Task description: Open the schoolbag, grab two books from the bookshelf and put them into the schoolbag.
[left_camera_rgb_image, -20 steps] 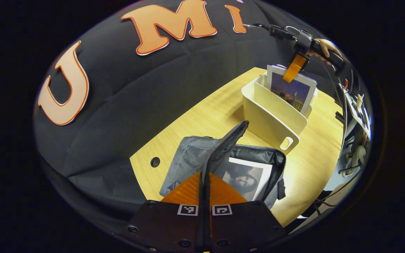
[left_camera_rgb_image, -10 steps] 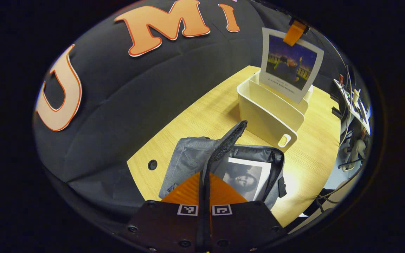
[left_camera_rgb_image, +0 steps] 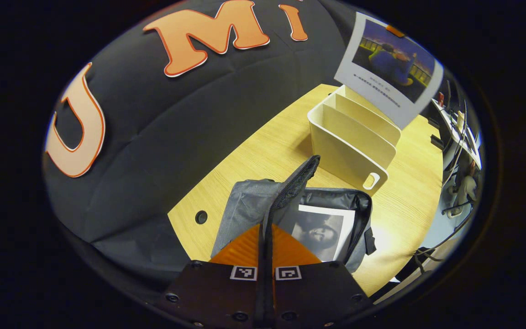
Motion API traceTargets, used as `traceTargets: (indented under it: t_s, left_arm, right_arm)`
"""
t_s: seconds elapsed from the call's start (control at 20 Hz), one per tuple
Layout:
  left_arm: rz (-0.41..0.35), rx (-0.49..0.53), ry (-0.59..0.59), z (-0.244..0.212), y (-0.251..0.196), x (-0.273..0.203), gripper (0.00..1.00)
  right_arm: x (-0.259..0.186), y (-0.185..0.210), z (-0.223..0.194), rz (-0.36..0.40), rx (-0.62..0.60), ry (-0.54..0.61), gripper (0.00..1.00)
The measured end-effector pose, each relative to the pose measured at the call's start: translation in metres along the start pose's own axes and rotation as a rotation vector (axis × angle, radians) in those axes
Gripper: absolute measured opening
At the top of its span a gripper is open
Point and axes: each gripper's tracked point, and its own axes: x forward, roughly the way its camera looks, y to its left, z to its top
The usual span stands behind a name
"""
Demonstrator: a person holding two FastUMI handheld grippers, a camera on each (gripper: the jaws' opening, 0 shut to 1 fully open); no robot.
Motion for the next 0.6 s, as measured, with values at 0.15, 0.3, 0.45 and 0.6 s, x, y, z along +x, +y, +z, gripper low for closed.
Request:
traceTargets:
  t_s: [0.15,0.3,0.45,0.6]
  left_arm:
    - [0.019,0.003,0.005,0.003,0.004,-0.006,0.00]
    - [0.035,0.008,0.004,0.008,0.007,-0.011,0.00]
    - [0.045,0.015,0.001,0.011,0.007,-0.014,0.00]
    - [0.057,0.017,0.007,0.014,0.007,-0.016,0.01]
  right_arm:
    - [0.007,0.015,-0.050,0.166,0.183,0.019,0.27]
    - [0.041,0.021,-0.111,0.255,0.354,0.068,0.27]
    - [0.073,0.032,-0.154,0.348,0.528,0.107,0.27]
    - [0.116,0.041,-0.197,0.368,0.669,0.155,0.27]
